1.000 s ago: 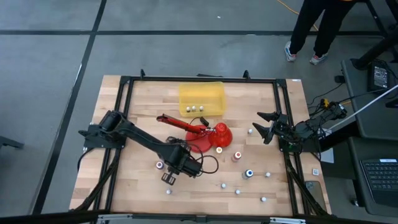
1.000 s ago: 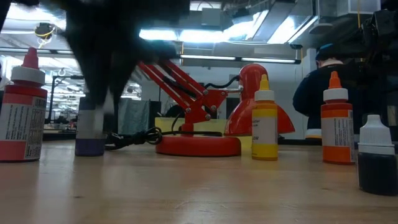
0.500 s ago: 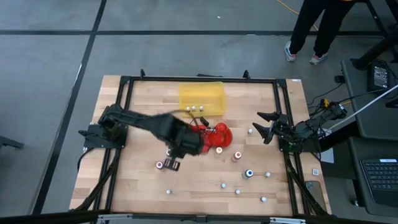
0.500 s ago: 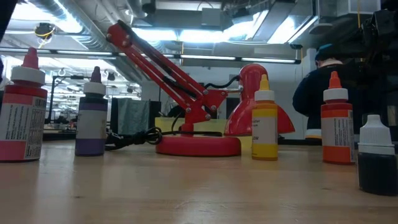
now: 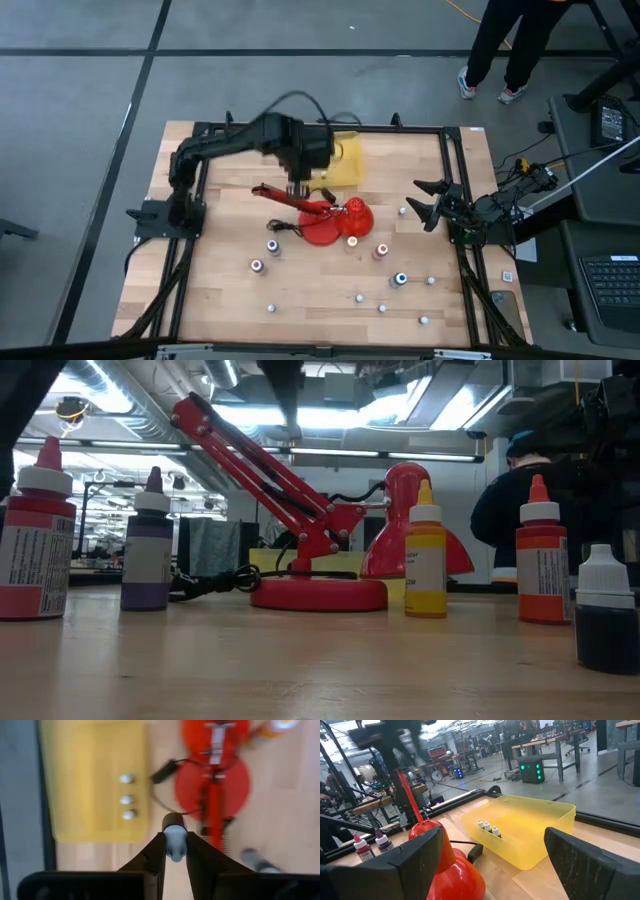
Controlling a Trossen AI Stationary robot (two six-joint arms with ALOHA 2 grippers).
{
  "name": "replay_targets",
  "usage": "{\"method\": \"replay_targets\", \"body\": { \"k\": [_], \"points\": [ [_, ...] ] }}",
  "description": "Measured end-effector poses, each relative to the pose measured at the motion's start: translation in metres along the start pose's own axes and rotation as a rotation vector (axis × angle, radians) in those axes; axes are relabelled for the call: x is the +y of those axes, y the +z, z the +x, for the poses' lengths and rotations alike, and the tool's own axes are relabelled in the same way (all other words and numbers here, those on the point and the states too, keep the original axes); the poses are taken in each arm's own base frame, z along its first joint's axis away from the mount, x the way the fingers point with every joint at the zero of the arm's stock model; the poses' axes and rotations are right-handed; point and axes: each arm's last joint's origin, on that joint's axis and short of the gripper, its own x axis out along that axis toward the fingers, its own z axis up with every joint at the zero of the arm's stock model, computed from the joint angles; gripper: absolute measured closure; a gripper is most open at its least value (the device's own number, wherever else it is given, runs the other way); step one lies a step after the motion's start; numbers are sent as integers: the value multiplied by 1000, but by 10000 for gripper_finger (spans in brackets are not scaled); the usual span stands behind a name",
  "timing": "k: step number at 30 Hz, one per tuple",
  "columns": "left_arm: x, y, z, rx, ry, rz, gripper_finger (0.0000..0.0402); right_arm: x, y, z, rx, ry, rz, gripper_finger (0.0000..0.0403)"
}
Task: Pick & Place food coloring
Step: Put the black food coloring bottle into the yellow bin
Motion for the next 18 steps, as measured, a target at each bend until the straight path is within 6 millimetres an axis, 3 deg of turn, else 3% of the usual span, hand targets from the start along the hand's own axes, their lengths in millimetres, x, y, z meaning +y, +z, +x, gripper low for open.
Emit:
{"method": "replay_targets", "body": {
  "k": [9,18],
  "points": [
    [70,10,54,29,7,-131,348,0,0,0,0,0,0,56],
    [96,17,114,124,-34,-276,348,0,0,0,0,0,0,56]
  ]
}}
